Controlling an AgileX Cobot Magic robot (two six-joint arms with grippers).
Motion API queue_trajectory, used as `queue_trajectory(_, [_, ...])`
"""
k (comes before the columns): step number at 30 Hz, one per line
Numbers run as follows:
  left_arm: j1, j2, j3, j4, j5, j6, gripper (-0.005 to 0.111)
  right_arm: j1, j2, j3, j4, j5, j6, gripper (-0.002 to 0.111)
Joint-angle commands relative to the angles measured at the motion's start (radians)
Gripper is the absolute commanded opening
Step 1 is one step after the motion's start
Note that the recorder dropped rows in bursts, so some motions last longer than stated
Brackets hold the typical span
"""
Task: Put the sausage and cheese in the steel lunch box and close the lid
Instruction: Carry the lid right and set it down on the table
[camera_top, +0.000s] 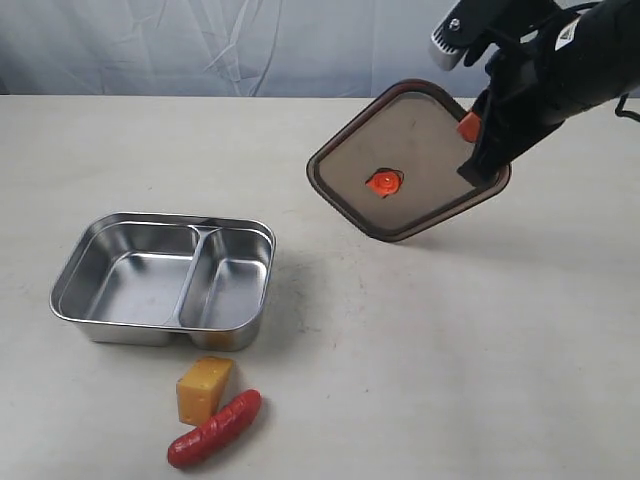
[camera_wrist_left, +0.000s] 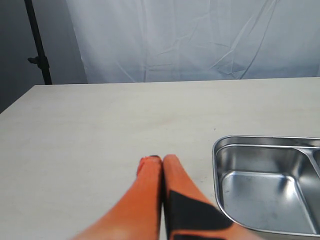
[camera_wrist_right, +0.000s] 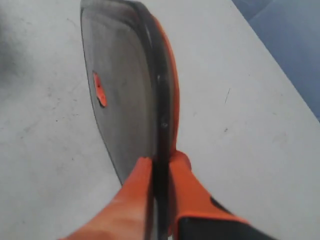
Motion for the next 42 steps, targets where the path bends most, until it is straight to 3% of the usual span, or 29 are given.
queue_trajectory(1, [0.006,-0.005,0.005,0.000,0.005,0.000,0.000,0.086,0.002,0.001,-0.109,0.140,0.065,-0.001])
queue_trajectory(11, [0.006,-0.005,0.005,0.000,0.005,0.000,0.000,0.343,0.007,0.082,-0.173,0.345,0.176,-0.001])
queue_trajectory(24, [0.006,-0.005,0.005,0.000,0.005,0.000,0.000,0.610,0.007,0.272,-0.348,0.310,0.423,-0.001])
queue_trajectory(37, [0.006,-0.005,0.005,0.000,0.005,0.000,0.000,0.649,0.186,0.277,-0.316,0.202,0.458,-0.001])
queue_trajectory(40, [0.006,-0.005,0.005,0.000,0.005,0.000,0.000,0.649,0.205,0.277,-0.296,0.177,0.461,0.011])
queue_trajectory(42, [0.006,-0.005,0.005,0.000,0.005,0.000,0.000,0.649,0.205,0.277,-0.289,0.148,0.461,0.027])
